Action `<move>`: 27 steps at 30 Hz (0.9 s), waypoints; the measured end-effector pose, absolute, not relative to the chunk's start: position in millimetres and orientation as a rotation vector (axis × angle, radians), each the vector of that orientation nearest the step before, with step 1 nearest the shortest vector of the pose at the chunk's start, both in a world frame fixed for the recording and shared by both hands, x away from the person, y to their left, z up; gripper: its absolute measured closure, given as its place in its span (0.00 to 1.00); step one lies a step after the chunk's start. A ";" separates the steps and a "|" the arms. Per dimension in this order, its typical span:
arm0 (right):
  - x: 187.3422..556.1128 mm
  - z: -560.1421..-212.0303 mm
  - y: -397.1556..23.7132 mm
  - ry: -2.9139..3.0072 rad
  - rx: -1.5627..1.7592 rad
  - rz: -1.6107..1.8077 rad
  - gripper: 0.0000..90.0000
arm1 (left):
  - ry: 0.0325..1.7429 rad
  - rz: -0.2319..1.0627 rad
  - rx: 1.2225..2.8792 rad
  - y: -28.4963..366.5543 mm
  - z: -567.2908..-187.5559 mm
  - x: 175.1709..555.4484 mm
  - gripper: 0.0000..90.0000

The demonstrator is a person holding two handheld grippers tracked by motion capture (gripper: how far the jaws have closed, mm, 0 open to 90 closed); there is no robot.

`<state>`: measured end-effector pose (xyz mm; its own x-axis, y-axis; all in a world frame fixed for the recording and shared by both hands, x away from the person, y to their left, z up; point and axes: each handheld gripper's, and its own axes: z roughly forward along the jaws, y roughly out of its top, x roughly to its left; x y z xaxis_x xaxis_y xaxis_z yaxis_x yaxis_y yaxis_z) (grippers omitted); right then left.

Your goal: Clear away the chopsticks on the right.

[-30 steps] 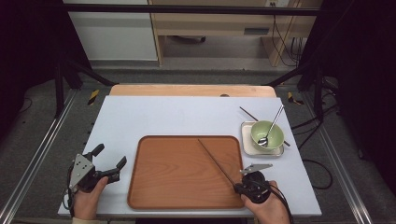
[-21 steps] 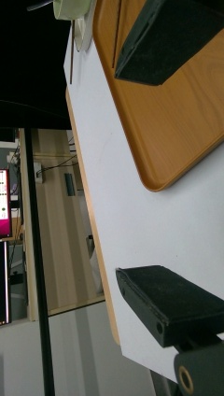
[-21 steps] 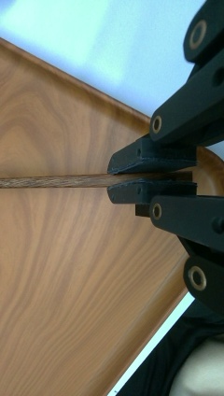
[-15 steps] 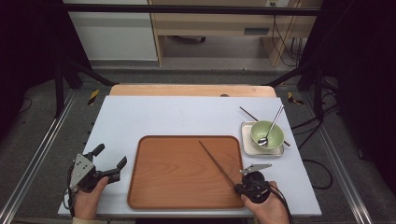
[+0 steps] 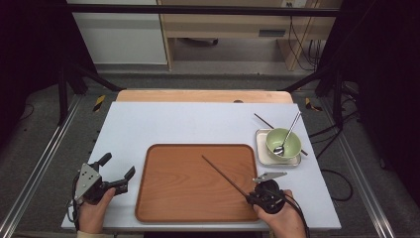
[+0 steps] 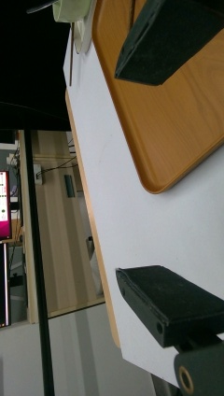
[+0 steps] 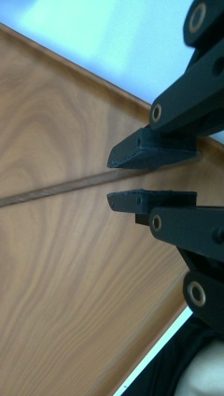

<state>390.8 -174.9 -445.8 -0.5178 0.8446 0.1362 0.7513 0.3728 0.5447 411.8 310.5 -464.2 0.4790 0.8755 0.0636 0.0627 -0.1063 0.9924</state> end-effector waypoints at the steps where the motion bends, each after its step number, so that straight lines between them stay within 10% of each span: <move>1: 391.4 -445.0 -174.7 2.461 1.437 0.847 0.83 | 0.850 0.850 1.531 310.5 -464.4 411.8 0.05; 27: 410.2 -397.6 -202.5 2.282 1.247 0.998 0.32 | 0.853 0.854 1.531 310.6 -465.6 411.3 0.02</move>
<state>410.2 -202.5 -397.6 -0.5492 0.8353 0.0253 0.5857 0.3631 0.7246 411.3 310.6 -465.6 0.4748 0.8777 0.0649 0.0630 -0.1075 0.9922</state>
